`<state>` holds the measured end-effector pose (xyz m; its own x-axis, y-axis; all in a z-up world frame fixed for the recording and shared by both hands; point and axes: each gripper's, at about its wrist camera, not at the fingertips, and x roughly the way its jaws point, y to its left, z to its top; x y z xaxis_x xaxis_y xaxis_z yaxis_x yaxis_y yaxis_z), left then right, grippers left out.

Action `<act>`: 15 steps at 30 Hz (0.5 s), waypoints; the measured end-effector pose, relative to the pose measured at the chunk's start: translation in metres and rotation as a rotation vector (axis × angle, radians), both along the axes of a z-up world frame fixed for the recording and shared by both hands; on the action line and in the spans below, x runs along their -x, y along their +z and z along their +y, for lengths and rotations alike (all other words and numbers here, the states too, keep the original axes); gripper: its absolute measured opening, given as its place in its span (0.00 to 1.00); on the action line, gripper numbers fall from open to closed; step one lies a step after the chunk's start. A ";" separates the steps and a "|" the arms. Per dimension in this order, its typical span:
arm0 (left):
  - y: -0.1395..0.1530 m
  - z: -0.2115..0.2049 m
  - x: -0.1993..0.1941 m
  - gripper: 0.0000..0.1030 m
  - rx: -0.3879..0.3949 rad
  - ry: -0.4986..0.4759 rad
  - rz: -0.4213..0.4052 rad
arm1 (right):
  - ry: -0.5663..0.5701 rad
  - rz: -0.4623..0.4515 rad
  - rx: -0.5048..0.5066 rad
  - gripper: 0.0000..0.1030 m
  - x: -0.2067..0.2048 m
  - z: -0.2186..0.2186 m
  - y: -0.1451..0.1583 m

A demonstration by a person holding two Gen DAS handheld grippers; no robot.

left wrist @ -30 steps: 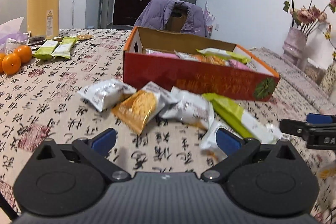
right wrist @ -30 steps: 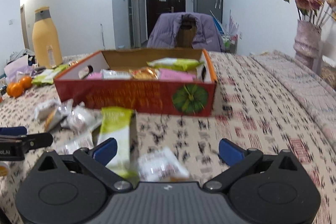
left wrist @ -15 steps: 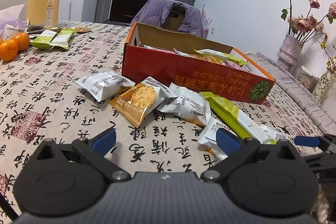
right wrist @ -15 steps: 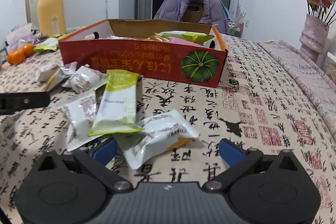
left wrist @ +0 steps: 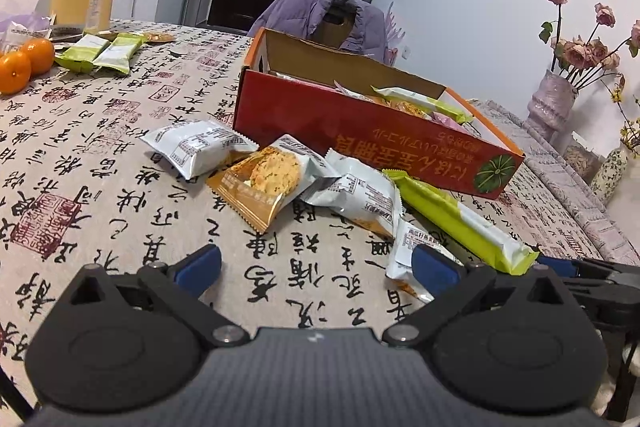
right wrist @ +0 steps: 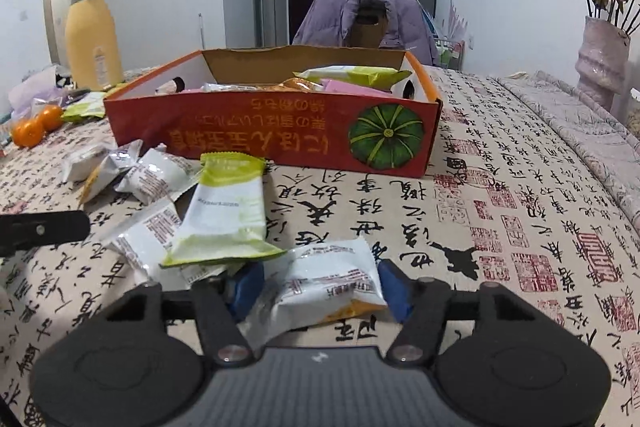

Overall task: Organize snacks
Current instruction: 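Grasp a white snack packet with the right gripper, then grasp a white packet with the left gripper while the right holds its packet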

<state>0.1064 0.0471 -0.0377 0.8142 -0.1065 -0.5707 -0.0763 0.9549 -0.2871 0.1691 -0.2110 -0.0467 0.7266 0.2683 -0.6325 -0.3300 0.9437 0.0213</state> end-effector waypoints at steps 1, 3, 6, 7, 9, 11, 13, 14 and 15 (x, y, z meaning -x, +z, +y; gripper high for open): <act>0.000 0.000 0.000 1.00 -0.001 0.000 0.000 | 0.000 -0.005 -0.006 0.53 0.002 -0.002 0.000; 0.000 0.000 0.000 1.00 -0.001 0.000 0.001 | 0.004 -0.022 -0.015 0.48 0.007 -0.005 0.002; 0.000 -0.001 0.000 1.00 -0.009 0.001 0.004 | 0.005 -0.053 -0.005 0.43 0.016 -0.009 0.006; 0.000 -0.002 0.000 1.00 -0.013 0.000 0.005 | 0.003 -0.060 -0.005 0.43 0.018 -0.012 0.007; 0.000 -0.004 0.000 1.00 -0.024 0.001 0.007 | -0.008 -0.070 -0.006 0.42 0.021 -0.016 0.009; 0.000 -0.005 0.000 1.00 -0.034 0.005 0.009 | -0.024 -0.083 -0.015 0.42 0.024 -0.023 0.011; 0.000 -0.006 -0.001 1.00 -0.047 0.012 0.014 | -0.044 -0.102 -0.025 0.42 0.027 -0.029 0.014; 0.000 -0.006 -0.001 1.00 -0.055 0.015 0.017 | -0.053 -0.111 -0.030 0.42 0.028 -0.033 0.017; 0.000 -0.008 -0.001 1.00 -0.065 0.018 0.022 | -0.060 -0.118 -0.033 0.42 0.029 -0.036 0.018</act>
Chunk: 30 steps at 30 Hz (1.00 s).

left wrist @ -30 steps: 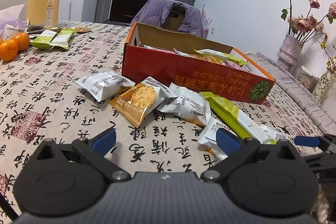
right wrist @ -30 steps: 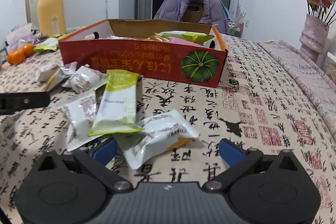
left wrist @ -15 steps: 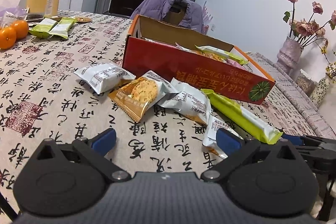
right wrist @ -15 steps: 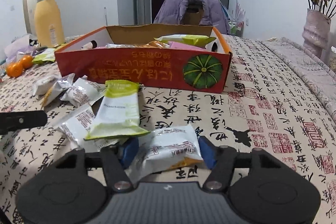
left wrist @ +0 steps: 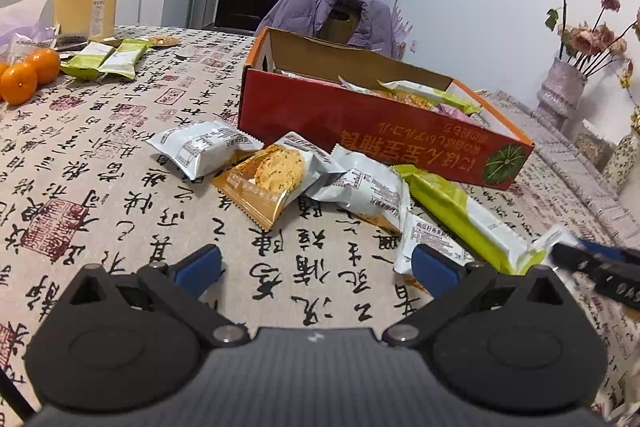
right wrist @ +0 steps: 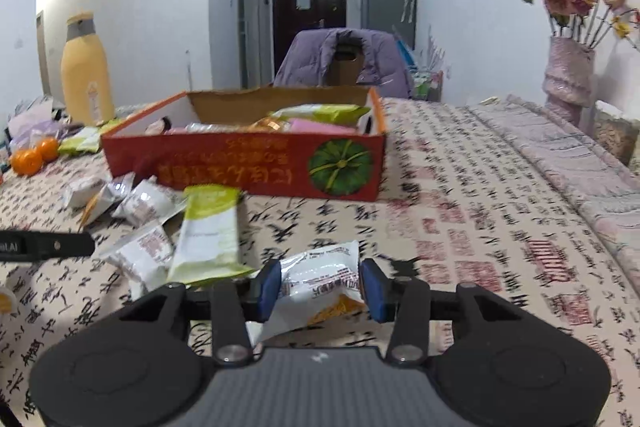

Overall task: Organize snacks
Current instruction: 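Grasp a white packet with the left gripper while the right holds its packet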

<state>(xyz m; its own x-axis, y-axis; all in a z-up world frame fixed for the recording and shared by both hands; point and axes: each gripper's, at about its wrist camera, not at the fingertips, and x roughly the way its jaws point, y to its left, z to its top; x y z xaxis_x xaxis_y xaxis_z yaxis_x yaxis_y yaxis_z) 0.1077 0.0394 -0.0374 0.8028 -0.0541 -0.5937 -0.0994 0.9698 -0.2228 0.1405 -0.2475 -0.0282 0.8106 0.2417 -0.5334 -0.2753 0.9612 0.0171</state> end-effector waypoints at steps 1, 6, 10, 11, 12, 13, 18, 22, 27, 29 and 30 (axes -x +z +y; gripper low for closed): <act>0.000 -0.002 0.000 1.00 -0.012 0.000 0.003 | -0.010 -0.007 -0.002 0.42 0.001 -0.004 0.002; 0.006 -0.017 -0.001 1.00 -0.045 -0.039 0.006 | -0.061 -0.029 -0.025 0.42 0.003 -0.024 0.007; 0.013 -0.045 -0.004 1.00 -0.135 -0.099 -0.017 | -0.077 -0.038 -0.053 0.42 0.006 -0.036 0.009; 0.014 -0.054 -0.006 1.00 -0.171 -0.121 -0.017 | -0.074 -0.039 -0.057 0.42 0.006 -0.037 0.009; 0.014 -0.062 -0.008 1.00 -0.196 -0.136 -0.011 | -0.071 -0.039 -0.060 0.42 0.007 -0.038 0.008; 0.013 -0.069 -0.011 1.00 -0.212 -0.152 -0.001 | -0.066 -0.038 -0.064 0.42 0.007 -0.038 0.008; 0.002 -0.093 -0.022 1.00 -0.261 -0.197 0.052 | -0.048 -0.033 -0.082 0.42 0.009 -0.041 0.005; -0.005 -0.104 -0.032 1.00 -0.283 -0.198 0.077 | -0.037 -0.029 -0.095 0.42 0.010 -0.042 0.003; -0.005 -0.109 -0.042 1.00 -0.281 -0.205 0.082 | -0.025 -0.021 -0.108 0.42 0.012 -0.043 0.001; -0.006 -0.110 -0.042 1.00 -0.262 -0.211 0.084 | -0.023 -0.021 -0.112 0.42 0.013 -0.044 0.000; -0.006 -0.111 -0.042 0.98 -0.264 -0.213 0.081 | -0.022 -0.020 -0.113 0.43 0.013 -0.044 0.000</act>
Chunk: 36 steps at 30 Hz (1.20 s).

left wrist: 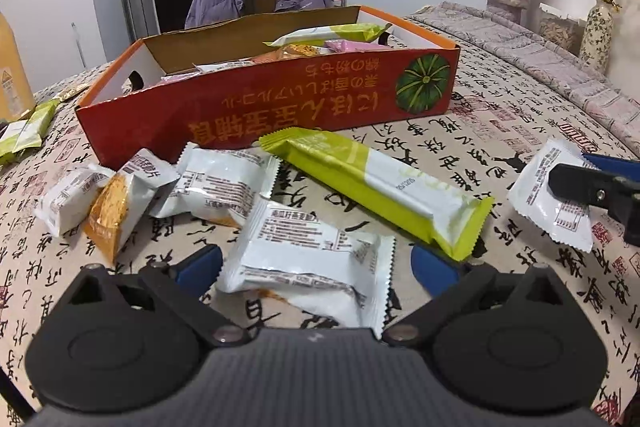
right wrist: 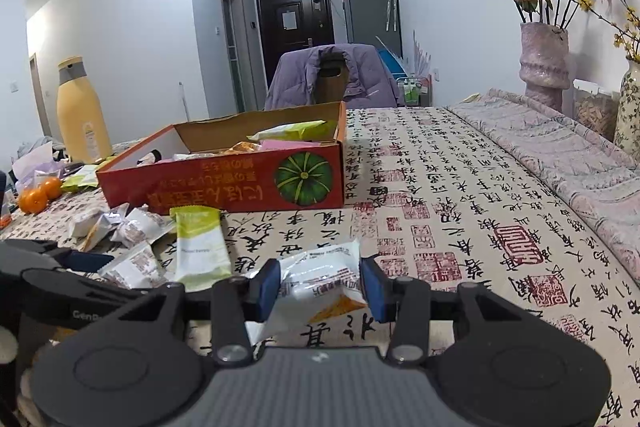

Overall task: Organize snacks
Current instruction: 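Grasp a white packet with the left gripper while the right holds its packet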

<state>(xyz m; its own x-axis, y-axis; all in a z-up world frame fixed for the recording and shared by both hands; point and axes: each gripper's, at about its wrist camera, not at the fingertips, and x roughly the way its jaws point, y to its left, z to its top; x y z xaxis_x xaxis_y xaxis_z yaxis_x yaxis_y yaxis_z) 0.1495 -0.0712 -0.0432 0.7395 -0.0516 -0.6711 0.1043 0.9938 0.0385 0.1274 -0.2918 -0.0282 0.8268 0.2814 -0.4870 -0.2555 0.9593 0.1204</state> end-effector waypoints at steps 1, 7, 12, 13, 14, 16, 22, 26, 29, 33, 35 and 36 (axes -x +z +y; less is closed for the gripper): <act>0.000 0.000 0.001 0.92 0.007 -0.007 -0.002 | 0.000 0.002 0.000 0.43 0.000 0.000 0.000; 0.003 0.003 0.008 0.73 0.035 -0.005 -0.030 | 0.005 0.004 -0.003 0.43 0.000 0.001 -0.001; 0.007 0.007 0.019 0.54 0.062 -0.014 -0.058 | 0.004 0.007 -0.001 0.43 0.001 0.002 -0.002; 0.008 0.009 0.022 0.53 0.066 -0.018 -0.063 | 0.005 0.008 -0.001 0.43 0.001 0.002 -0.002; 0.009 0.011 0.024 0.52 0.074 -0.023 -0.065 | 0.006 0.007 0.000 0.43 0.001 0.003 -0.002; 0.011 0.013 0.028 0.48 0.083 -0.035 -0.072 | 0.008 0.006 0.000 0.43 0.002 0.004 -0.001; 0.019 0.020 0.040 0.41 0.102 -0.031 -0.101 | 0.014 -0.003 0.001 0.43 0.002 0.006 0.002; 0.028 0.025 0.045 0.17 0.108 -0.029 -0.129 | 0.016 -0.007 0.003 0.43 0.003 0.007 0.003; 0.028 0.028 0.043 0.17 0.108 -0.019 -0.114 | 0.019 -0.007 0.004 0.43 0.002 0.009 0.003; 0.023 0.032 0.039 0.46 0.147 -0.013 -0.078 | 0.018 -0.007 0.006 0.43 0.002 0.009 0.003; 0.022 0.028 0.037 0.58 0.154 -0.031 -0.071 | 0.015 -0.008 0.006 0.43 0.002 0.008 0.004; 0.022 0.022 0.036 0.61 0.143 -0.048 -0.067 | 0.013 -0.009 0.005 0.43 0.002 0.008 0.004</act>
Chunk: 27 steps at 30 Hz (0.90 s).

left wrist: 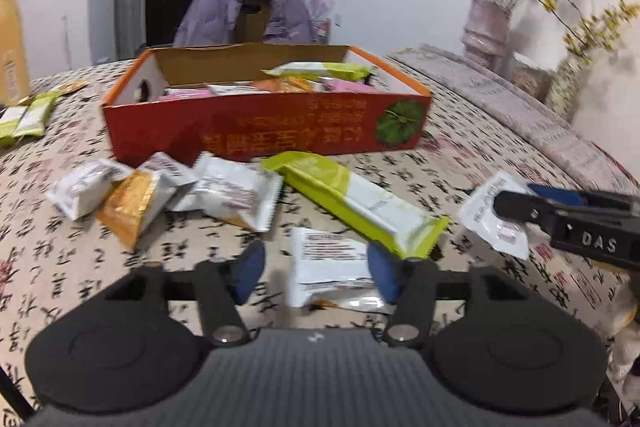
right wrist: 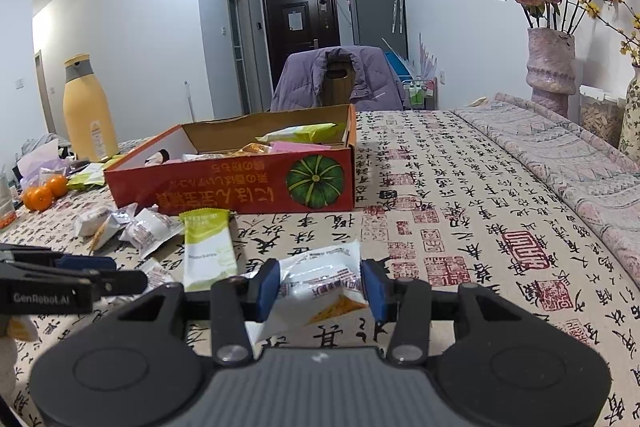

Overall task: Organize snacks
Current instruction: 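Grasp a white packet with the left gripper while the right holds its packet, then carry both white packets into the cardboard box and open both grippers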

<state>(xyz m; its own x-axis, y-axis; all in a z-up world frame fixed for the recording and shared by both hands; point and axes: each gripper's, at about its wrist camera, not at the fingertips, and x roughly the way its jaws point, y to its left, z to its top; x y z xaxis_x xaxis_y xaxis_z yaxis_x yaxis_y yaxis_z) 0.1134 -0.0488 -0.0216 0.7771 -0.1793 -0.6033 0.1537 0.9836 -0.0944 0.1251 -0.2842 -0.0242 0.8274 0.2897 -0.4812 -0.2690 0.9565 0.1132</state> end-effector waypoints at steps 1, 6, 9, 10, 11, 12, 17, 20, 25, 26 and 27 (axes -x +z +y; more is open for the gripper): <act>-0.001 -0.005 -0.001 0.68 -0.013 -0.013 0.004 | -0.002 -0.001 0.000 0.43 0.000 -0.001 0.000; -0.013 -0.028 -0.014 0.71 -0.080 -0.023 0.041 | -0.011 0.003 -0.002 0.43 0.000 -0.006 -0.001; -0.019 -0.033 -0.018 0.70 -0.101 -0.003 0.048 | -0.012 0.005 -0.005 0.43 0.001 -0.008 -0.002; -0.019 -0.034 -0.017 0.63 -0.101 -0.004 0.043 | -0.013 0.005 -0.006 0.43 0.001 -0.009 -0.002; -0.018 -0.033 -0.014 0.60 -0.095 -0.010 0.036 | -0.015 0.005 -0.007 0.43 0.001 -0.009 -0.002; -0.018 -0.034 -0.013 0.58 -0.094 -0.011 0.033 | -0.017 0.006 -0.009 0.43 0.001 -0.010 -0.003; -0.017 -0.027 -0.003 0.50 -0.065 -0.014 0.013 | -0.012 0.007 -0.015 0.43 0.002 -0.009 -0.004; -0.014 -0.024 0.003 0.50 -0.068 -0.009 -0.004 | -0.008 0.007 -0.015 0.43 0.002 -0.008 -0.004; 0.000 -0.015 0.011 0.50 -0.053 0.008 -0.050 | -0.006 -0.002 -0.017 0.43 0.002 -0.007 0.000; 0.004 -0.012 0.012 0.50 -0.052 0.013 -0.062 | -0.003 -0.006 -0.016 0.43 0.002 -0.005 0.002; 0.008 -0.011 0.012 0.50 -0.051 0.017 -0.072 | -0.001 -0.009 -0.016 0.43 0.002 -0.004 0.003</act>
